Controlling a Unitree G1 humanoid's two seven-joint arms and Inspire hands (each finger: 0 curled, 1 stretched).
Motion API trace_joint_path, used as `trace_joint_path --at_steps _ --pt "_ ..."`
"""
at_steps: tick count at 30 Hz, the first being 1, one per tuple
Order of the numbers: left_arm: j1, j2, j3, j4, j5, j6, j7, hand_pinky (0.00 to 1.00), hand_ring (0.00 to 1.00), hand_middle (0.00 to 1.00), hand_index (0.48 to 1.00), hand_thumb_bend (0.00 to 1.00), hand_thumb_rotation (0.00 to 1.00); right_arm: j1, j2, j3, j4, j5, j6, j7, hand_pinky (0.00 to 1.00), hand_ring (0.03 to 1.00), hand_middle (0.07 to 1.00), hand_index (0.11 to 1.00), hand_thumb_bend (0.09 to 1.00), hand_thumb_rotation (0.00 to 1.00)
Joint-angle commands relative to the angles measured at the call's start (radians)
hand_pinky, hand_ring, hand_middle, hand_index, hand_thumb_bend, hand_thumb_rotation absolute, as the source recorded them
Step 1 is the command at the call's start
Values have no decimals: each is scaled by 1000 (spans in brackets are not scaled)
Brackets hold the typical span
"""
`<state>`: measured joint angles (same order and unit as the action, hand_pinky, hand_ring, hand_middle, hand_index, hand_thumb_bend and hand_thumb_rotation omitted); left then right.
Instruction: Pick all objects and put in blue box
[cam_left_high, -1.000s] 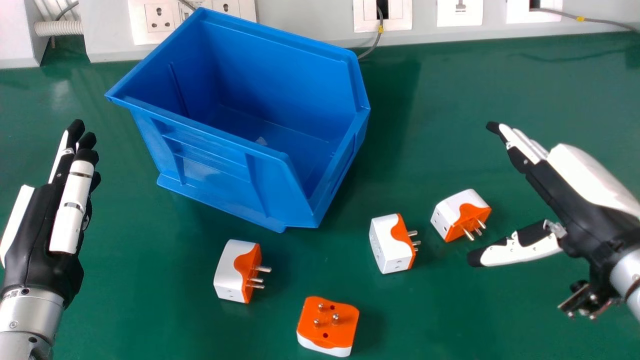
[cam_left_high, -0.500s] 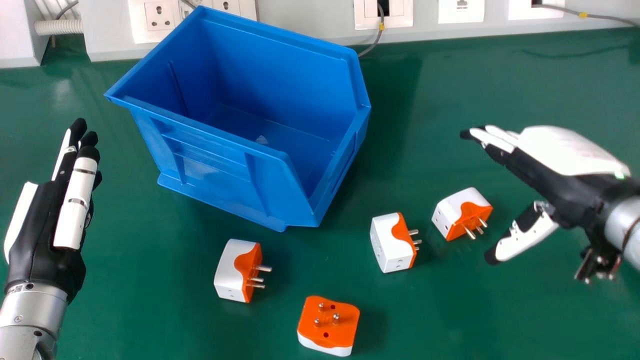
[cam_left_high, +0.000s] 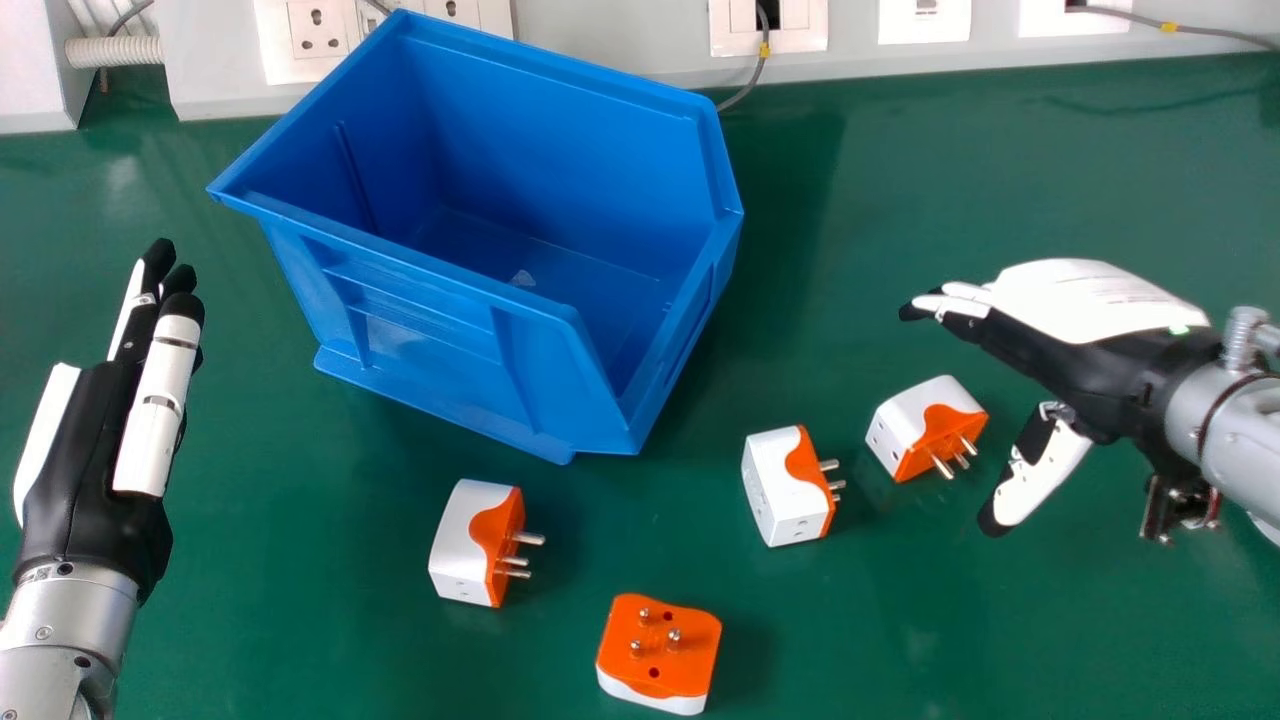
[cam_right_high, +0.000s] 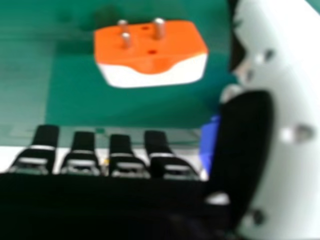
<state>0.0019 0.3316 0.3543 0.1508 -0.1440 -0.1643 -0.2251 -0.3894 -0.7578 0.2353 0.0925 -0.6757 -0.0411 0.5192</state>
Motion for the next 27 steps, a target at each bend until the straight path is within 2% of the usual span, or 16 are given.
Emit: trace_joint_path --at_steps 1,6,15,19,23,26,27 --pt "-4 19 3 -19 6 -16 7 1000 1000 1000 1000 246 1000 -44 -13 13 16 -24 -25 -15 899 955 943 895 679 67" --pt "1 20 7 -24 6 -19 5 1000 1000 1000 1000 246 1000 -80 -27 48 74 -70 -90 -30 869 943 937 888 669 50" --pt "9 21 11 -36 3 -8 5 1000 1000 1000 1000 252 1000 -122 -31 93 136 -145 -180 -65 858 936 922 871 668 36" --pt "15 19 11 -49 0 -2 3 1000 1000 1000 1000 255 1000 -144 -31 111 166 -171 -219 -87 844 927 916 862 666 37" --pt "16 17 11 -49 0 -2 3 1000 1000 1000 1000 258 1000 -173 -18 121 208 -177 -231 -97 829 918 911 852 666 32" --pt "24 15 8 -66 2 4 5 1000 1000 1000 1000 258 1000 -193 -10 122 235 -180 -236 -104 827 916 908 846 665 21" --pt "24 15 8 -64 3 3 4 1000 1000 1000 1000 258 1000 -198 -8 122 241 -181 -236 -104 824 916 908 843 665 15"
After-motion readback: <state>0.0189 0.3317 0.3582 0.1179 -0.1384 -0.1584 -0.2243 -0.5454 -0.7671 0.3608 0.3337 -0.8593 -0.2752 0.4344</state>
